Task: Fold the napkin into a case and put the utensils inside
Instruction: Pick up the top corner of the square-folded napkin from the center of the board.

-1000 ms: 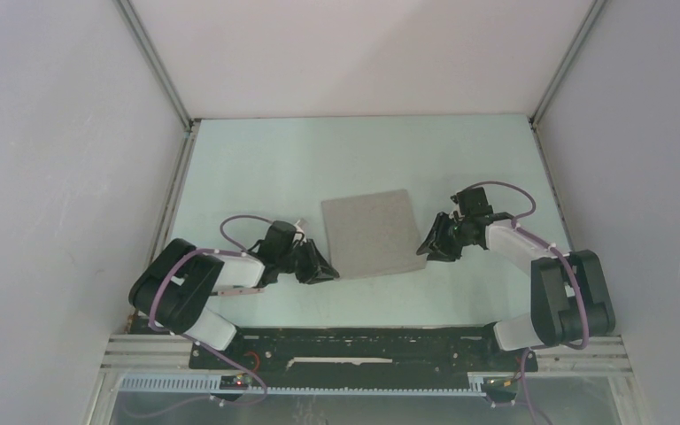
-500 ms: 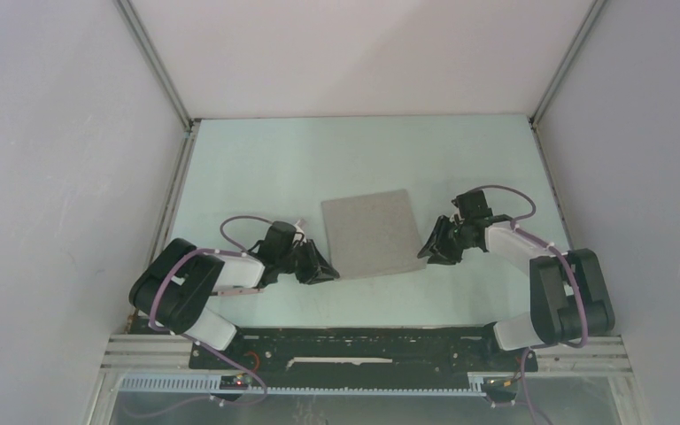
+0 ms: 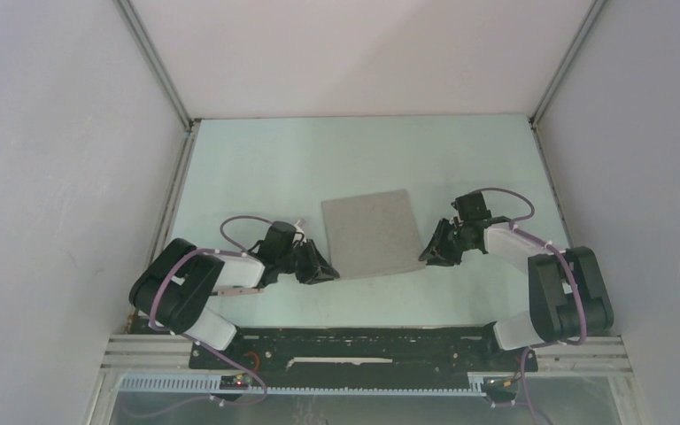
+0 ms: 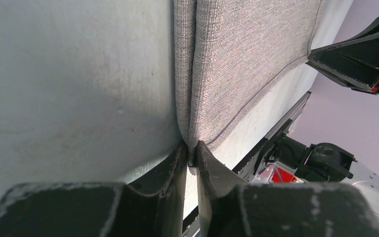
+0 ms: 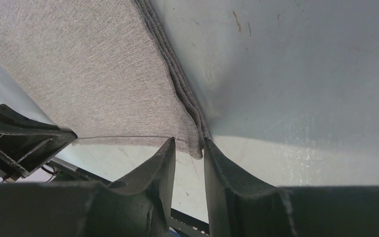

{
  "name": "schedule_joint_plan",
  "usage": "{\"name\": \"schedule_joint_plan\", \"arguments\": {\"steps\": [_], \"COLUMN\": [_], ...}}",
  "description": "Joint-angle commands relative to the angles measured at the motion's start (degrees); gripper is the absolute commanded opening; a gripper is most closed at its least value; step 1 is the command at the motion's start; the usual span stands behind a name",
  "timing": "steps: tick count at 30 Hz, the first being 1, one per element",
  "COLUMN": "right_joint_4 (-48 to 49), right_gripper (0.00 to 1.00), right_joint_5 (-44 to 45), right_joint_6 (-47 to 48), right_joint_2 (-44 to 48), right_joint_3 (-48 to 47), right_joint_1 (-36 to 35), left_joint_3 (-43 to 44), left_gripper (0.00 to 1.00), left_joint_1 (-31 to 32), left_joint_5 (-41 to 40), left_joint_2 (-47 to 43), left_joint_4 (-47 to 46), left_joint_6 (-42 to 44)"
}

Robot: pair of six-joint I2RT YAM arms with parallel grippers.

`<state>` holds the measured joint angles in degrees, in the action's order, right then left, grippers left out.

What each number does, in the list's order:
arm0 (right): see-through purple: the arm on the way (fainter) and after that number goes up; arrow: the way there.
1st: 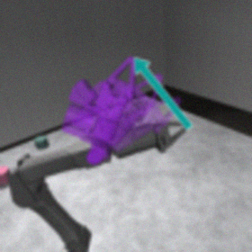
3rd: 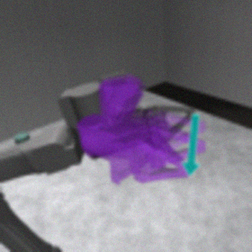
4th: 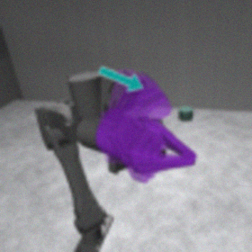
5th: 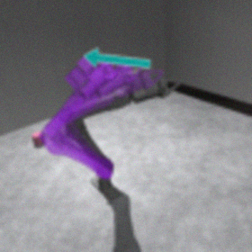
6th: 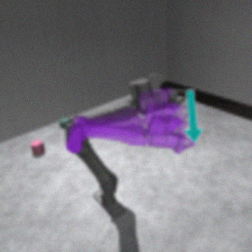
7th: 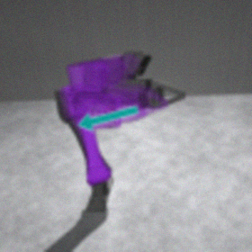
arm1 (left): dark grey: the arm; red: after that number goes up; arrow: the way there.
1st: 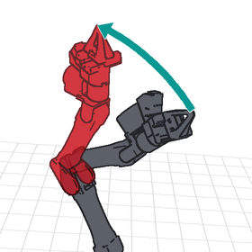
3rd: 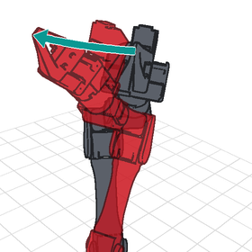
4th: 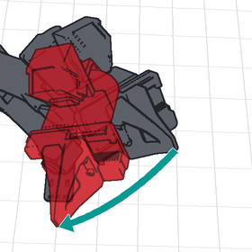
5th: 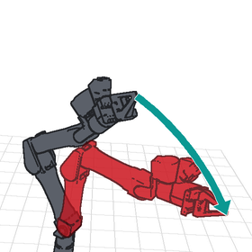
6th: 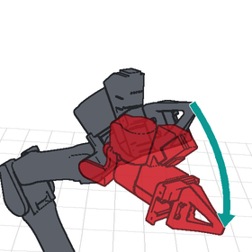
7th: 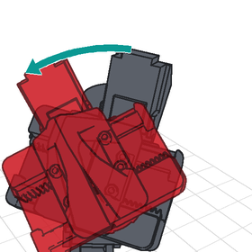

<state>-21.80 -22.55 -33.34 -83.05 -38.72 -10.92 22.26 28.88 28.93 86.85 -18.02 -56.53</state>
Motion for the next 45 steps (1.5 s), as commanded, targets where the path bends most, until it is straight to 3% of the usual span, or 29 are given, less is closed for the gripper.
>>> {"name": "schedule_joint_plan", "arguments": {"steps": [1,25,34,45], "right_joint_4": [-0.23,1.56,-0.30,1.94], "right_gripper": [0.36,0.24,0.32,0.32], "right_joint_5": [1.60,-0.10,1.04,-1.16], "right_joint_6": [0.09,-0.50,-0.45,-0.92], "right_joint_2": [1.90,0.23,3.84,1.07], "right_joint_3": [-0.08,-0.12,-0.12,-0.11], "right_joint_1": [-0.27,-0.74,-0.64,-0.76], "left_joint_3": [-0.98,-0.99,-0.71,-0.56], "left_gripper": [0.20,0.19,0.19,0.19], "left_joint_1": [0.65,0.65,0.65,0.65], "left_joint_5": [-1.21,-1.05,-0.89,-0.81], "left_joint_2": [0.95,0.95,1.30,1.12], "left_joint_4": [2.42,2.29,2.20,2.81], "left_joint_6": [1.26,1.34,1.40,1.61]}}
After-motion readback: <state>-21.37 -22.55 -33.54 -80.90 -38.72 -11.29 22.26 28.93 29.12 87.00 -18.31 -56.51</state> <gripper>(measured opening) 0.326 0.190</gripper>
